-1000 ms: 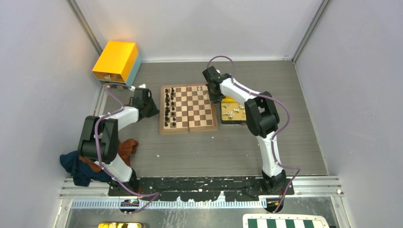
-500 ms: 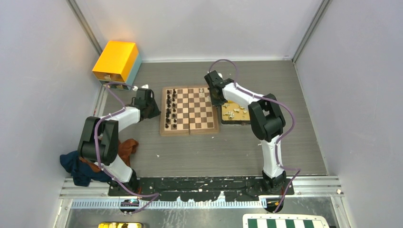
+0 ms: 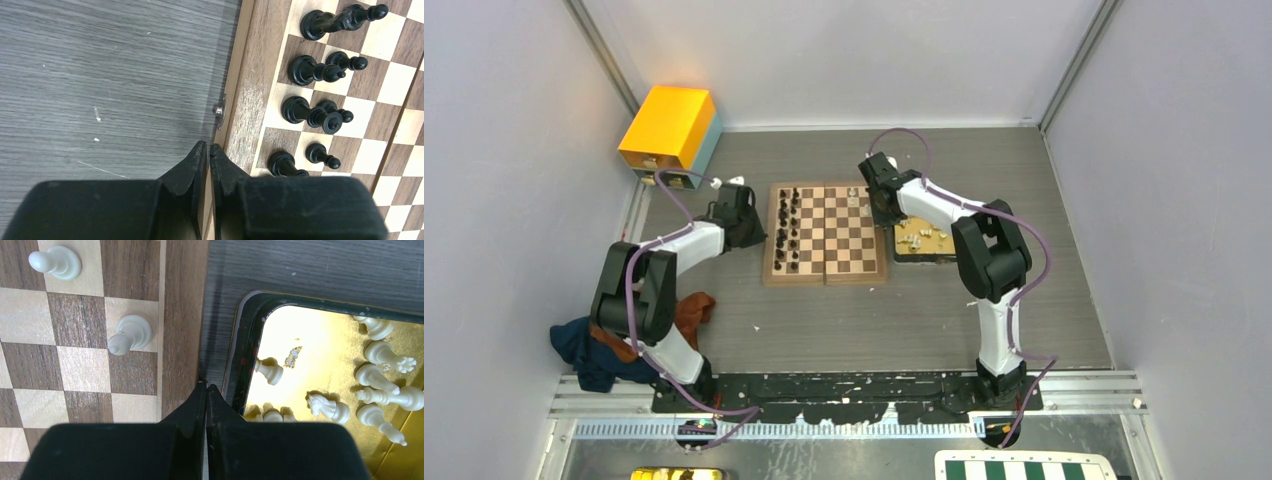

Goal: Set up the chess pieces on the board
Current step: Move the chessboard to the center of the board.

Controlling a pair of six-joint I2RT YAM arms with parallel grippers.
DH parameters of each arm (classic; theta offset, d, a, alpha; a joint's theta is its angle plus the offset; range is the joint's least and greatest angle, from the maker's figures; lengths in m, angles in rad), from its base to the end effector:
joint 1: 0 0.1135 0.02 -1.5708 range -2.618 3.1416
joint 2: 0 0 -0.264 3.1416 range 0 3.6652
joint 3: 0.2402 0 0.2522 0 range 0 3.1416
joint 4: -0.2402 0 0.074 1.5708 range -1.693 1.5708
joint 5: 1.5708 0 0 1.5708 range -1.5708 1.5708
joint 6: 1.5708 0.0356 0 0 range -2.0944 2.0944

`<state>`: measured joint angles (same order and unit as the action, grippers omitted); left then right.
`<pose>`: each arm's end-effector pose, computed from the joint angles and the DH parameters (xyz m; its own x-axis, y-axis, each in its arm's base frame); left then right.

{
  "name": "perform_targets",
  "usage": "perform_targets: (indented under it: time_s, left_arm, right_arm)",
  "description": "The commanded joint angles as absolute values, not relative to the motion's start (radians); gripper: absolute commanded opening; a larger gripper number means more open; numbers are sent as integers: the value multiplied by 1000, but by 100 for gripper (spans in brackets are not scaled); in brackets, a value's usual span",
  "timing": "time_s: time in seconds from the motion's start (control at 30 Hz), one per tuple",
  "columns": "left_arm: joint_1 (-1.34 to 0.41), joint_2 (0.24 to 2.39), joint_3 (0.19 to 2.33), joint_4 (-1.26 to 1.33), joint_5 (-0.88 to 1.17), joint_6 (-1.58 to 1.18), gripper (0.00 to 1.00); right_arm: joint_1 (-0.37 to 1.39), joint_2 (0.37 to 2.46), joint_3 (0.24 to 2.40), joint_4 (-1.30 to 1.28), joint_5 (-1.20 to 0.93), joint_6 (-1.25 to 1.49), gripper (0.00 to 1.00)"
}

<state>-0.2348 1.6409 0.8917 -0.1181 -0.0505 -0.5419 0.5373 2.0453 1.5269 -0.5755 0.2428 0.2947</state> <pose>0.3210 -0.0749 0.1704 -0.7389 -0.3529 -0.5741 -0.2107 0.9302 -0.3007 0.3763 0.2142 0.1826 -0.8471 -0.1765 -0.5013 -0.1630 0.9841 -0.0711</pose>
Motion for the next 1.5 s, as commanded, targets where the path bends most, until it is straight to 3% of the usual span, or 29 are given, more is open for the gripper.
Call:
perform_targets:
  time_s: [0.0,0.77,1.1,1.47]
  left_arm:
    - [-303,1655,949,-49,89,-578,11]
    - [-347,1686,980,-54,83,-576,11]
    - [-345,1668,997,-95,26,-567,13]
    - [-342,1661,1019,-107,8,-567,12]
  right_arm:
    - [559,1985,1509,-519,127,341,2]
    - [536,1942,1454,-507,138,350,3]
    - [528,1941,1495,-528,163,335,14]
    - [515,1933,1560,-577,178,306,15]
